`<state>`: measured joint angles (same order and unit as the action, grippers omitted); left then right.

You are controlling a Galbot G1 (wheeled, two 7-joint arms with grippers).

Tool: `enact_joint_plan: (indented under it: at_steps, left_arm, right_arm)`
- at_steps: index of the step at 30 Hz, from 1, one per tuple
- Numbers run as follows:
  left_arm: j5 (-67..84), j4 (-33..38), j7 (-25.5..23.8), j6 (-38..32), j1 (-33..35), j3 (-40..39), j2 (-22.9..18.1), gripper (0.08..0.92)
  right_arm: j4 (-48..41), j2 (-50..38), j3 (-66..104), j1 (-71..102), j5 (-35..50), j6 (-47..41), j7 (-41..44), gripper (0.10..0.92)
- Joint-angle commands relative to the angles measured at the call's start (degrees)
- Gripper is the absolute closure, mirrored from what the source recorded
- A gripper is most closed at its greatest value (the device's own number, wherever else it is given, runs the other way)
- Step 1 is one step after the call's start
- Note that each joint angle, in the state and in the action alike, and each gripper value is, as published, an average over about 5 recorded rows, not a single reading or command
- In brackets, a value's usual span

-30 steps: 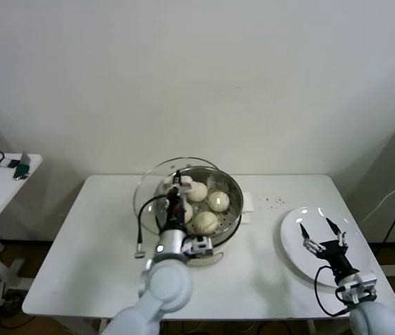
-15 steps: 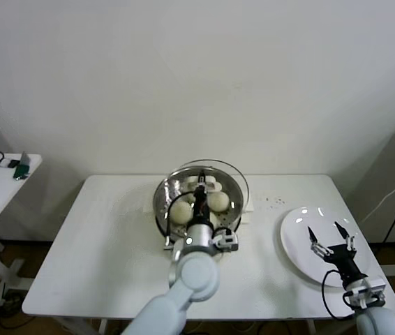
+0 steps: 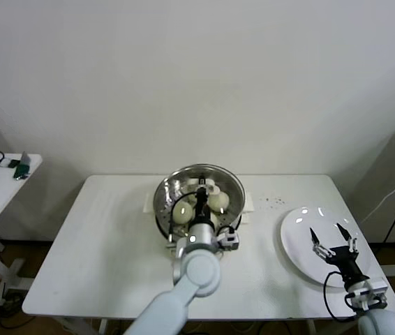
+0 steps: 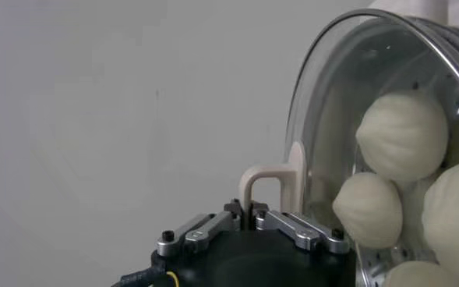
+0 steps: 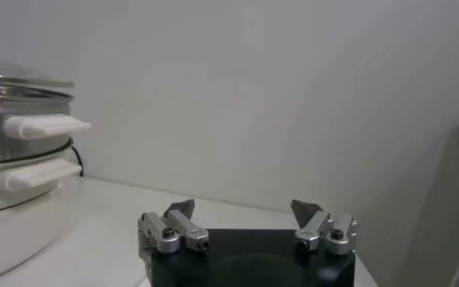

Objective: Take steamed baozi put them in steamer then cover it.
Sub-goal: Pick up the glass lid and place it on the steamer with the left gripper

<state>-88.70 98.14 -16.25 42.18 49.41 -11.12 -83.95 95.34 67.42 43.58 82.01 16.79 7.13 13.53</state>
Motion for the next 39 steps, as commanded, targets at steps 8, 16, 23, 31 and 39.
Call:
enact_joint_plan:
  at_steps: [8, 16, 23, 31, 39]
  left_arm:
    - [1.40, -1.64, -1.15, 1.88, -0.83, 0.20, 0.22, 0.854]
    - [1.96, -1.66, -0.52, 2.03, -0.99, 0.18, 0.98, 0.854]
    - [2.09, -2.02, 0.51, 1.84, -0.61, 0.35, 1.07, 0.854]
    - [2.18, -2.51, 1.70, 1.73, -0.30, 0.32, 0.96, 0.854]
    - [2.81, -1.33, 1.01, 1.76, 0.10, 0.53, 1.23, 0.836]
  right_arm:
    - [-0.09, 0.33, 0.72, 0.25, 0.03, 0.25, 0.18, 0.203]
    - [-0.50, 0.81, 0.76, -0.06, -0.16, 0.40, 0.39, 0.203]
    - [-0.44, 1.15, 0.74, -0.13, -0.26, 0.43, 0.49, 0.203]
    - [-0.43, 1.39, 1.06, 0.08, -0.24, 0.56, 0.79, 0.203]
    - [-0.39, 1.66, 1.29, 0.15, 0.30, 0.24, 1.55, 0.203]
